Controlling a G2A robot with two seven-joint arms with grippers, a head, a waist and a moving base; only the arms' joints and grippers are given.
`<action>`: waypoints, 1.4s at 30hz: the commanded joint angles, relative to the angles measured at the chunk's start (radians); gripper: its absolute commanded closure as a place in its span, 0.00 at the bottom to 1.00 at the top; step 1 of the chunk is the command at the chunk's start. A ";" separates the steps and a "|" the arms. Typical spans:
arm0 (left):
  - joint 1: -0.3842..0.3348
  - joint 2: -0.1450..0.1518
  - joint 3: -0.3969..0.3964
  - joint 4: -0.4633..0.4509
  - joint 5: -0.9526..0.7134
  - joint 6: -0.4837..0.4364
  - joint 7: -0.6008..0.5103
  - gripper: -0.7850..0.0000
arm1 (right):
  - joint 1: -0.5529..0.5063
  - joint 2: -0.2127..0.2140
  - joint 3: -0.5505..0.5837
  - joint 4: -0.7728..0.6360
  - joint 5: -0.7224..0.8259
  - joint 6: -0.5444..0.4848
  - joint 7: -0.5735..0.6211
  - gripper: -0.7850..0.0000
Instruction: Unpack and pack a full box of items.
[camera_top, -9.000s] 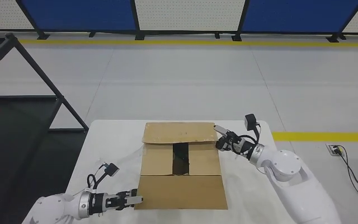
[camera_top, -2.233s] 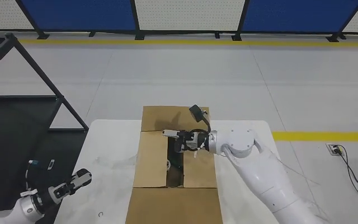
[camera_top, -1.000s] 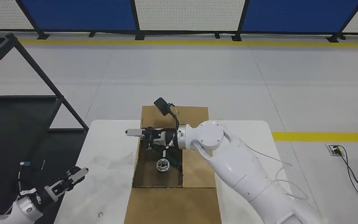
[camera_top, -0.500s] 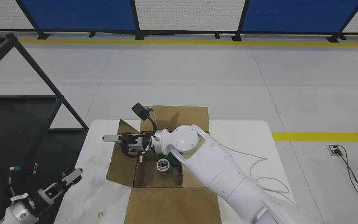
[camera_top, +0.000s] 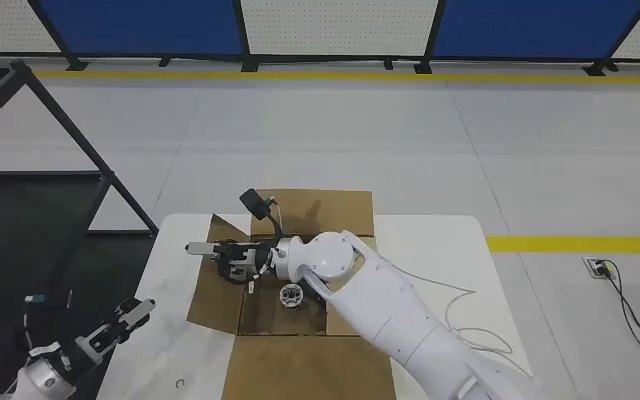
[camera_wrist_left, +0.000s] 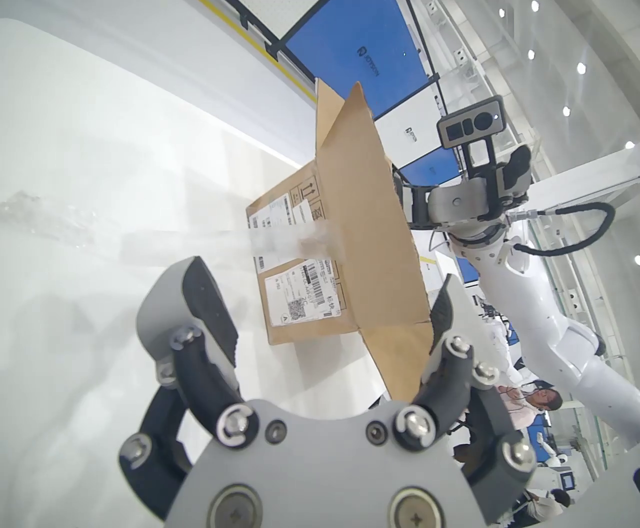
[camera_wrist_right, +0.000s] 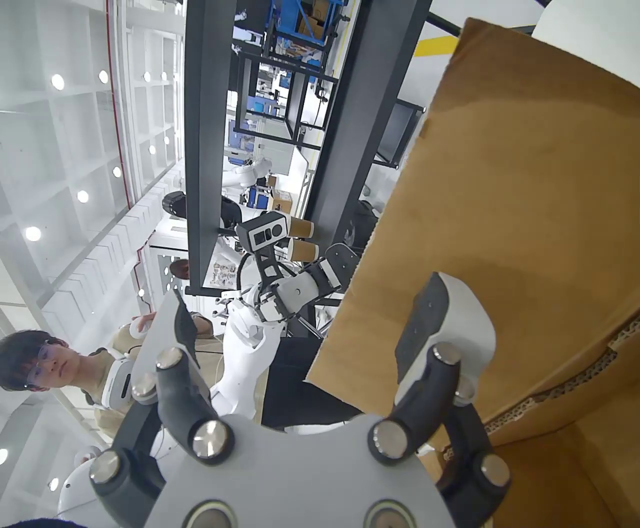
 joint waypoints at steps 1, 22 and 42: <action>-0.002 0.000 0.003 -0.005 0.014 0.007 0.001 0.00 | -0.011 -0.003 0.001 -0.013 -0.012 0.012 -0.013 0.00; 0.033 -0.009 0.036 -0.056 0.129 0.066 0.049 0.00 | -0.024 -0.075 0.012 0.084 -0.030 0.028 0.012 0.00; -0.061 -0.015 0.166 0.027 0.344 0.192 0.061 0.00 | -0.050 -0.057 0.116 0.041 -0.123 -0.106 -0.046 0.00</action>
